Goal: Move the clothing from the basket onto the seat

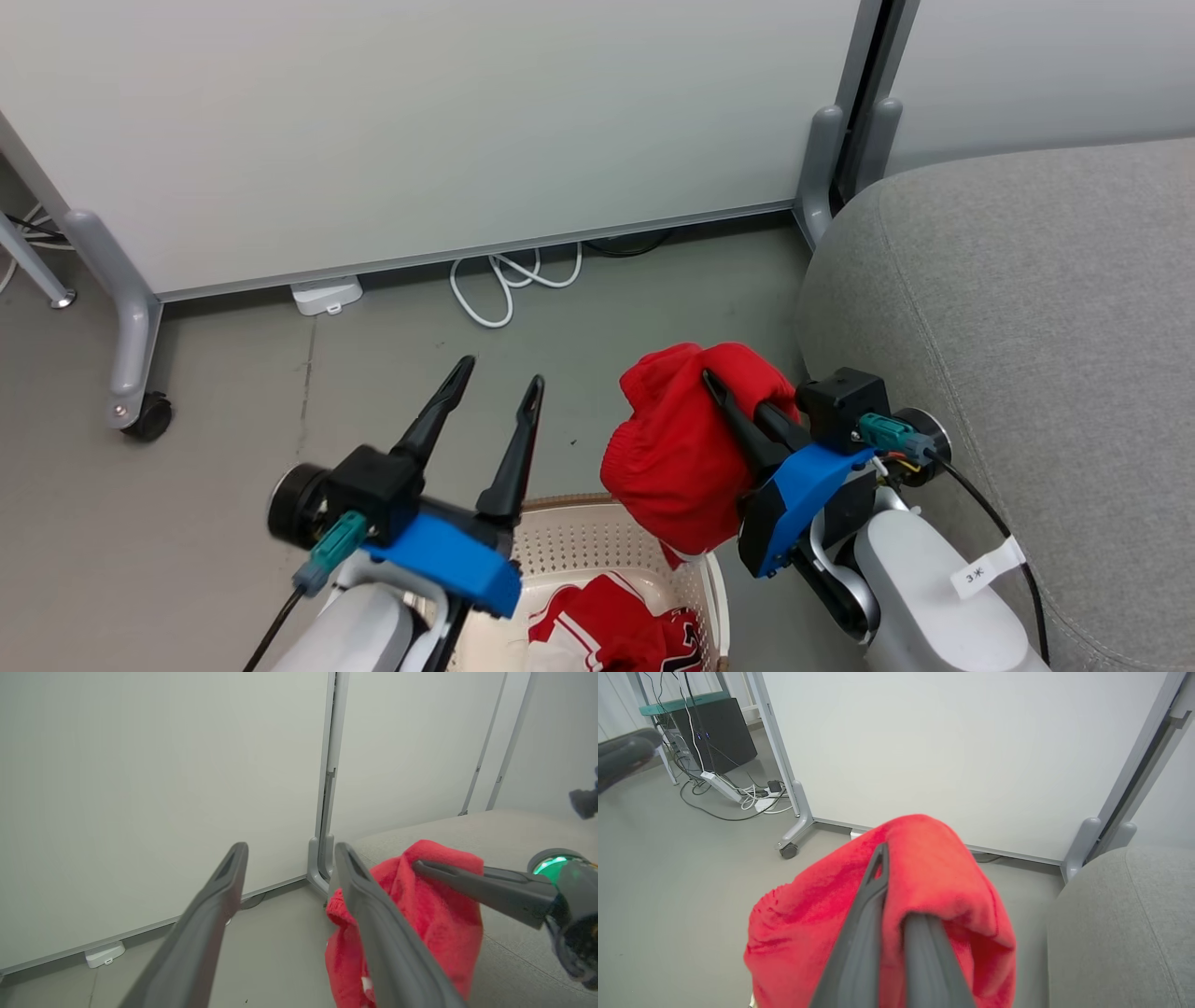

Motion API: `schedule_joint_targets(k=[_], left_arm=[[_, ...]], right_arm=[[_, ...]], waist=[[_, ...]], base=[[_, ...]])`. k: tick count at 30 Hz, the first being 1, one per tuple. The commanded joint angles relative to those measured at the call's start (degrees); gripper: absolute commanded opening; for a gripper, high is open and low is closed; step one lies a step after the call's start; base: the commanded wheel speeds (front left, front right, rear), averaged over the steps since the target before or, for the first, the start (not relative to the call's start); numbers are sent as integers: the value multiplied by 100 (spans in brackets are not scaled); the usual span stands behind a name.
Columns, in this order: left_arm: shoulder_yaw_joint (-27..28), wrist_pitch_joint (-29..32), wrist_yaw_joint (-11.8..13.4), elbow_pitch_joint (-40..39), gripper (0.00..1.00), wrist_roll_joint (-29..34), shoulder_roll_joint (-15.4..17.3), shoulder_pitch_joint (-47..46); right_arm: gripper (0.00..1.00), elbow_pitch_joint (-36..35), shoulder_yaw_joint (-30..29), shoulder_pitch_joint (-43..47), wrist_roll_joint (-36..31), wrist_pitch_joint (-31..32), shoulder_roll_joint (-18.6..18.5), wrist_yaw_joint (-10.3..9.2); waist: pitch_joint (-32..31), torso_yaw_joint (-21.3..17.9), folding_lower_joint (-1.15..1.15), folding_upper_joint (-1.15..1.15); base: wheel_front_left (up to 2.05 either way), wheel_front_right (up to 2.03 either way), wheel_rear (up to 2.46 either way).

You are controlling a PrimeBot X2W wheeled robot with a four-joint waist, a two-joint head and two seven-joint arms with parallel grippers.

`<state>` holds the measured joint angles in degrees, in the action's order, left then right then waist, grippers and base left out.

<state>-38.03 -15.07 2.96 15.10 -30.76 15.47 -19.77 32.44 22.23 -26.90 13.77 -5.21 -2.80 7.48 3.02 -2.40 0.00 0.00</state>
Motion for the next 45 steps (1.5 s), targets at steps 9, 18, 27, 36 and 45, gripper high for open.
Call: schedule_joint_targets(k=[9,18,27,36,45], left_arm=[[1140,-15,-196,-212,100,745,-155,935],[1851,-15,-475,-262,100,1203,-404,1289],[2186,-15,-714,-168,100,1526,-612,1271],[2352,-15,-859,-53,100,1707,-683,1283],[2396,-15,-955,2,100,1829,-732,1254]], right_arm=[[0,-435,-222,350,-99,197,-17,3],[0,-760,-301,521,-82,286,-17,3],[0,-971,-339,659,-57,299,-17,3],[0,-1104,-335,795,89,251,-15,3],[0,-1148,-360,995,144,200,-15,3]], waist=[[2,-166,0,0],[112,-642,0,0],[243,-1346,0,0],[329,-2002,0,0],[380,-2363,0,0]], base=[[0,0,0],[0,0,0],[0,0,0],[0,0,0],[0,0,0]])
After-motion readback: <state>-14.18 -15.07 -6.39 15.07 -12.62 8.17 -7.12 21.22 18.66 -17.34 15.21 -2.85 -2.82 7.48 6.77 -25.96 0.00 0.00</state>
